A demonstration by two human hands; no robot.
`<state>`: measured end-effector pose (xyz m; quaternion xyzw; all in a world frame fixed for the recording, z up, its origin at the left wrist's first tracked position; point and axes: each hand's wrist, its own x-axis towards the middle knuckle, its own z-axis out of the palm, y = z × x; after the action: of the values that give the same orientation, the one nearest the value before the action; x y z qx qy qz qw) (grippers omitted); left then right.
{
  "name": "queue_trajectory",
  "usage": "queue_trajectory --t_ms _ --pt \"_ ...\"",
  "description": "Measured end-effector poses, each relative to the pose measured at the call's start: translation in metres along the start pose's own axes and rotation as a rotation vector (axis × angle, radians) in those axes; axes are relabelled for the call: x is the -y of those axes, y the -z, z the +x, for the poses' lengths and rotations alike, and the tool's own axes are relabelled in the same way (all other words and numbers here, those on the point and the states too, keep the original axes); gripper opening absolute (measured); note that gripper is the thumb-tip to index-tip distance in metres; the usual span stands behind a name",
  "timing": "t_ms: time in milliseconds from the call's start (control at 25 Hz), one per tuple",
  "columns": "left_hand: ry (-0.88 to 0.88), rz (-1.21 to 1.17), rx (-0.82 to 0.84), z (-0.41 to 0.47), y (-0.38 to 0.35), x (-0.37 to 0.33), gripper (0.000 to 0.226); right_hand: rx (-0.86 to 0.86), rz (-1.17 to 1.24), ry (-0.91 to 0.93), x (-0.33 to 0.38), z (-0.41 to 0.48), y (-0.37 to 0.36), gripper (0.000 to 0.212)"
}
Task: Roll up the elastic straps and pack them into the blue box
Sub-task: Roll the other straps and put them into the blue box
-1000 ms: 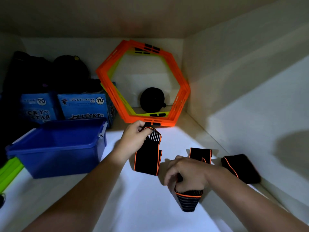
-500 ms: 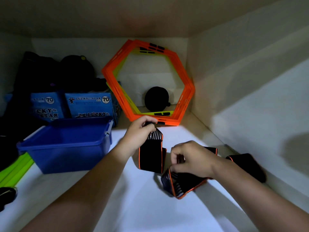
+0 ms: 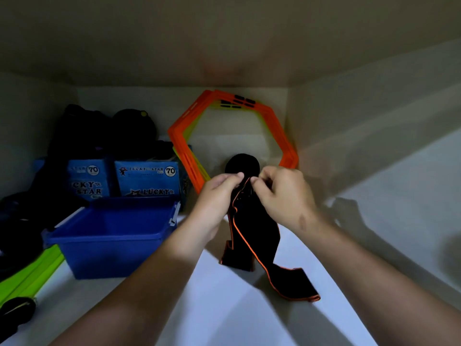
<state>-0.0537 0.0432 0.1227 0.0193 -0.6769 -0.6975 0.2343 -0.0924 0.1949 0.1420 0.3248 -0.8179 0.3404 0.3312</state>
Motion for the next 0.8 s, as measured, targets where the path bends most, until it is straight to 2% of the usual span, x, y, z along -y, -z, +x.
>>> queue_trajectory --t_ms 200,280,360,440,560,600,720,800 --pt "-0.103 -0.061 0.075 -0.003 0.007 -0.013 0.015 -0.087 0.011 -0.093 0.012 0.013 0.001 0.033" --pt "-0.155 -0.065 0.141 -0.004 0.011 -0.014 0.040 -0.090 0.023 -0.101 0.015 0.015 0.002 0.032" --pt "-0.215 0.032 0.156 -0.004 0.015 -0.017 0.053 -0.063 0.029 -0.115 0.015 0.017 0.003 0.028" --pt "-0.255 0.119 0.135 -0.005 0.018 -0.026 0.054 -0.010 0.041 -0.108 0.011 0.018 0.007 0.020" --pt "-0.303 0.246 0.126 0.000 0.020 -0.045 0.046 0.135 0.024 0.032 0.010 0.024 0.015 0.034" --pt "-0.341 0.300 0.113 0.002 0.018 -0.053 0.042 0.156 -0.007 0.079 0.012 0.028 0.018 0.031" --pt "-0.508 0.467 0.093 0.011 0.013 -0.074 0.046 0.065 -0.095 0.115 0.021 0.047 0.026 0.023" --pt "-0.514 0.506 0.118 0.015 0.011 -0.083 0.054 -0.025 -0.146 0.066 0.028 0.057 0.032 0.026"
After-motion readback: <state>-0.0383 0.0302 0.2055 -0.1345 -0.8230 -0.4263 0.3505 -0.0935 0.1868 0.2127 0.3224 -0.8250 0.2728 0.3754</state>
